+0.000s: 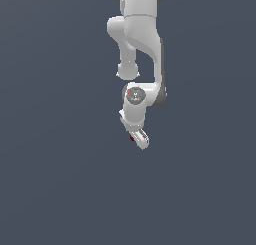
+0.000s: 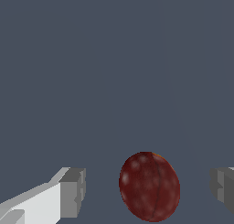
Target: Pick up the object and move it to a goal position.
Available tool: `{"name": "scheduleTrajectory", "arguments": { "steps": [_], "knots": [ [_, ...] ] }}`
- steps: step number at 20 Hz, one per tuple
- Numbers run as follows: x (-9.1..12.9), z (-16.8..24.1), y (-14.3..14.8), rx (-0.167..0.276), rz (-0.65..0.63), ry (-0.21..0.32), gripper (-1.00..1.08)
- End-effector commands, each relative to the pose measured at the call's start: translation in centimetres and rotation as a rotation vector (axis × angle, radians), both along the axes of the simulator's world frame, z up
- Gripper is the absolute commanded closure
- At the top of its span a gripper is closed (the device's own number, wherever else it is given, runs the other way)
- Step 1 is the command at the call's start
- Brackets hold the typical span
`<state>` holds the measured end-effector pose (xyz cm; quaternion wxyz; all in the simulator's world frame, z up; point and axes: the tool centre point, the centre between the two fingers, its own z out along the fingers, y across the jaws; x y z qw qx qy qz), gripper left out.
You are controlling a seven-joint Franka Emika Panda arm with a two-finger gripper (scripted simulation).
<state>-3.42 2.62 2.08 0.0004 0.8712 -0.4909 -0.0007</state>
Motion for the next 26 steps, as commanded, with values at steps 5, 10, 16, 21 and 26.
{"name": "scheduleTrajectory", "arguments": {
  "steps": [5,10,16,21,26],
  "knots": [
    [0.1,-0.4,0.0,0.0,0.0,-0.001,1.08],
    [0.1,-0.4,0.0,0.0,0.0,-0.001,1.08],
    [0.2,-0.1,0.2,0.0,0.0,-0.002,1.08],
    [0.6,1.6,1.2,0.0,0.0,-0.002,1.08],
    [1.3,4.7,3.1,0.0,-0.001,-0.002,1.08]
  ]
}}
